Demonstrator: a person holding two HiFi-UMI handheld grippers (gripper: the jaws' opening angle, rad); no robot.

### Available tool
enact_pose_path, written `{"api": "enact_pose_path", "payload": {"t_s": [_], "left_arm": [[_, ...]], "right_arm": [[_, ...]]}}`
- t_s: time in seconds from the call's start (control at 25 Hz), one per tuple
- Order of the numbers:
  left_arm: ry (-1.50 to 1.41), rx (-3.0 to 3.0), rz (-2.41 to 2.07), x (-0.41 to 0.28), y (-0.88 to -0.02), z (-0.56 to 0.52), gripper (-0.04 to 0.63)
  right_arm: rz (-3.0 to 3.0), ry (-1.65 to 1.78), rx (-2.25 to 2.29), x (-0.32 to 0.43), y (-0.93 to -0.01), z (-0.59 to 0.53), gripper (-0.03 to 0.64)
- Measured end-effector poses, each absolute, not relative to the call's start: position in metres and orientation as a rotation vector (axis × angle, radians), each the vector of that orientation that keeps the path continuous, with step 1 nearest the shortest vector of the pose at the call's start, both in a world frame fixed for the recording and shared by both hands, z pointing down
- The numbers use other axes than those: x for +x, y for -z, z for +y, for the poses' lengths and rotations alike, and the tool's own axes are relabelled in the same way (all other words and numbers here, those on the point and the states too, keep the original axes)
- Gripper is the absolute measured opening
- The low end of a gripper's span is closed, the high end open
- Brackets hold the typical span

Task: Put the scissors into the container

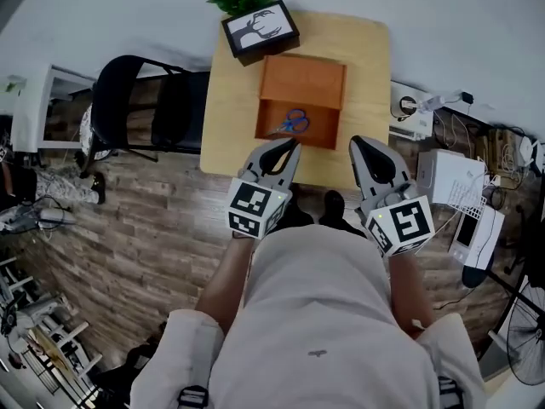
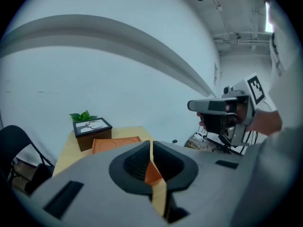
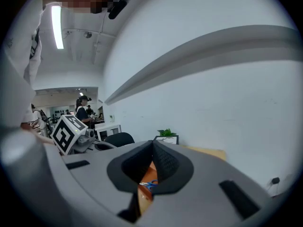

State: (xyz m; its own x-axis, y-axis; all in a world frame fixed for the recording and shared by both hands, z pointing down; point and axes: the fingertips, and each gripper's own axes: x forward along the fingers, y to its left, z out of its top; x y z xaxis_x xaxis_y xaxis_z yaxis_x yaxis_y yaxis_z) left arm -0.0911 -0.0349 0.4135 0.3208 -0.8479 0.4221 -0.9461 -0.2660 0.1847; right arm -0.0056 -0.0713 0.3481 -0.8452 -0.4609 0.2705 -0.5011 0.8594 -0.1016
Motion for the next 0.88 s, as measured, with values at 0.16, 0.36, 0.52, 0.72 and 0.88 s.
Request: {"api": "enact_pose_path", "payload": {"t_s": [0.16,0.36,0.52,0.72,0.88], "left_arm": [[-0.247,2.144,-1.699,-0.079,-0.386,-0.026,0.017],[-0.157,2.09,-1.82,-0.066,-0.354,-0.012,0.011],[-0.108,2.053,-1.895,-0.054,-0.338,-0.003,0.011],[-0.074,2.028,-1.954,-0.037,-0.328,0.005,0.011],[-0.063,2.019,-1.982,-0.023,-0.323,0.01,0.011]], "right_arm": [[-2.835,-0.213,0.608,0.006,-0.338,-0.068,-0.002],[-2.892,-0.193,0.509,0.017,-0.324,-0.065,-0.002],[-2.93,-0.174,0.447,0.026,-0.312,-0.062,-0.002],[-2.956,-0.151,0.364,0.036,-0.304,-0.057,-0.002],[-2.958,-0.126,0.316,0.049,-0.305,-0.051,-0.002]]}}
